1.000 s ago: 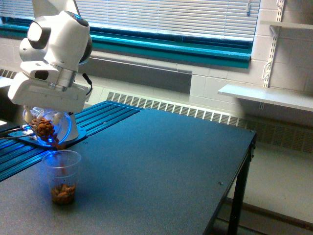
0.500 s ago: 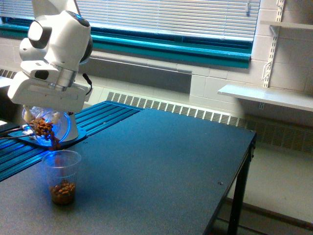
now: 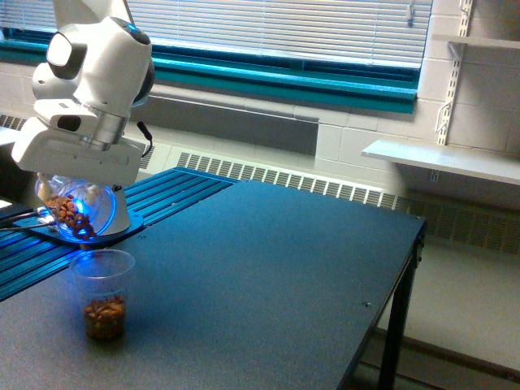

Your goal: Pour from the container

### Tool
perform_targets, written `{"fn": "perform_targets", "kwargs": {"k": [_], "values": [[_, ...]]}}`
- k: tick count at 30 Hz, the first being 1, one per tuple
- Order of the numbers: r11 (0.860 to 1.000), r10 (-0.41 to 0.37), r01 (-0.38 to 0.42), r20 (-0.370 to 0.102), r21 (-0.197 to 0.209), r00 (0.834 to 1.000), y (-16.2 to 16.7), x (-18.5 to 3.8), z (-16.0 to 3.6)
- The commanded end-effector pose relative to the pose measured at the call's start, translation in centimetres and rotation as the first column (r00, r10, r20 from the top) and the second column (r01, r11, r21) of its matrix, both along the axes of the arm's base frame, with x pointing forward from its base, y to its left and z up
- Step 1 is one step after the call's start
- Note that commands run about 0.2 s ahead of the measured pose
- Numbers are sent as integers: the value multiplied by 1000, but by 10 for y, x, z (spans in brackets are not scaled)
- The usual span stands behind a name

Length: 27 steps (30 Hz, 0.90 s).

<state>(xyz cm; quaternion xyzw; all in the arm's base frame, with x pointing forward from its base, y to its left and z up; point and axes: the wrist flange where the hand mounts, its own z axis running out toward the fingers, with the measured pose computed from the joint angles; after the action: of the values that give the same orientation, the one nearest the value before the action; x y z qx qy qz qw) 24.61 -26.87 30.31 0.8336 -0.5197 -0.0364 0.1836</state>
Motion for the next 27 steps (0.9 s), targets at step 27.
{"fn": "perform_targets", "kwargs": {"k": [27], "values": [[999,31,-32,-48,-17,998,-5,6,6]]}}
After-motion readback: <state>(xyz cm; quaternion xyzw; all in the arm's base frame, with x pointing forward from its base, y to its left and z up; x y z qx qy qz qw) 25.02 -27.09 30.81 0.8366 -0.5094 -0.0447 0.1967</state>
